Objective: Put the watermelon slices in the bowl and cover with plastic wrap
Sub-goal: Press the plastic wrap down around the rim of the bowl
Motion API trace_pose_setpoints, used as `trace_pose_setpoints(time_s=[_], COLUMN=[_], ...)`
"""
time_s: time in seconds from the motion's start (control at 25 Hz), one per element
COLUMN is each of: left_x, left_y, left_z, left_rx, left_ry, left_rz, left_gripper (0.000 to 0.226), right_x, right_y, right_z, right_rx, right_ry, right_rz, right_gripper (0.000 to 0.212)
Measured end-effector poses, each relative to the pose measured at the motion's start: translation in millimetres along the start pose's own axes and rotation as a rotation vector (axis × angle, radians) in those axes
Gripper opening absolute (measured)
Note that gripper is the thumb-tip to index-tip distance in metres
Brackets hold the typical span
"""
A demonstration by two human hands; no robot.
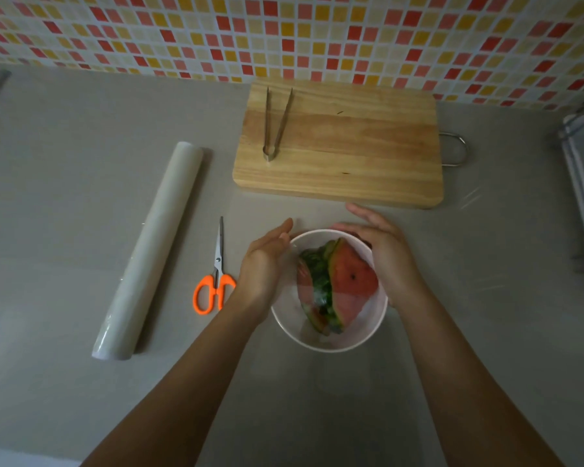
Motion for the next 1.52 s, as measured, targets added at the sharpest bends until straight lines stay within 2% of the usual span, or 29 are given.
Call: trace_pose_setpoints(time_s=[0.08, 0.12, 0.24, 0.32, 0.4, 0.52, 0.64, 0.72, 0.8, 0.88, 1.0, 1.08, 1.24, 1.36, 1.44, 1.52], left_x=[-7, -14, -25, -22, -22, -22, -17, -18, -20, -15, 7, 13, 7, 6, 6, 4], left_y=[-2, -4, -8, -10, -11, -16, -14, -14, -14, -7, 16, 18, 11, 10, 10, 12], left_z=[5, 5, -10, -20, -22, -22, -23, -19, -6, 10, 8, 0, -4, -3, -3, -4], left_rx=[0.031, 0.052, 0.155, 0.196, 0.167, 0.115, 0.106, 0.093, 0.011, -0.037, 0.067, 0.097, 0.176, 0.036, -0.064, -0.114], left_ry=[0.029, -0.038, -0.403, -0.491, -0.459, -0.289, -0.265, -0.192, -0.034, 0.025, -0.02, 0.017, 0.049, -0.164, -0.316, -0.349], left_rz=[0.02, -0.001, -0.074, -0.084, -0.064, 0.033, 0.134, 0.191, 0.135, -0.029, -0.179, -0.177, -0.016, 0.01, 0.083, 0.128], left_gripper=[0.035, 0.03, 0.028, 0.032, 0.034, 0.029, 0.025, 0.033, 0.035, 0.039, 0.042, 0.043, 0.065, 0.076, 0.096, 0.114], right_x=[1, 3, 0, -8, -10, -5, -4, -4, -8, -11, -24, -29, -34, -38, -37, -37], right_y=[-5, -6, 1, 8, 10, 8, 8, 8, 10, 20, 42, 47, 40, 40, 40, 40], right_z=[10, 14, 5, -3, -6, -4, -5, 2, 11, 15, -1, -10, -8, -12, -11, -9], right_rx=[-0.082, -0.095, -0.007, 0.048, 0.033, 0.015, -0.027, -0.062, -0.14, -0.182, -0.109, -0.137, -0.149, -0.145, -0.176, -0.2], right_ry=[0.018, 0.05, 0.163, 0.184, 0.106, 0.012, 0.04, 0.021, -0.093, -0.101, -0.077, -0.141, -0.268, -0.208, -0.162, -0.15], right_rz=[-0.004, 0.004, 0.011, 0.014, 0.008, -0.014, -0.047, -0.112, -0.147, -0.04, 0.11, 0.12, 0.044, -0.071, -0.09, -0.101], right_gripper=[0.022, 0.02, 0.016, 0.017, 0.023, 0.034, 0.047, 0.043, 0.031, 0.04, 0.042, 0.042, 0.044, 0.063, 0.072, 0.073])
Point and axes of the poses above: each hand's wrist, its own y-axis away from the middle knuckle, its own z-axis out of the back of the hand, x = y × z, the point moved 4 cm from there along -y, towards the middle knuckle, and after that the axes turned 3 degrees about y, right-handed, at the moved point
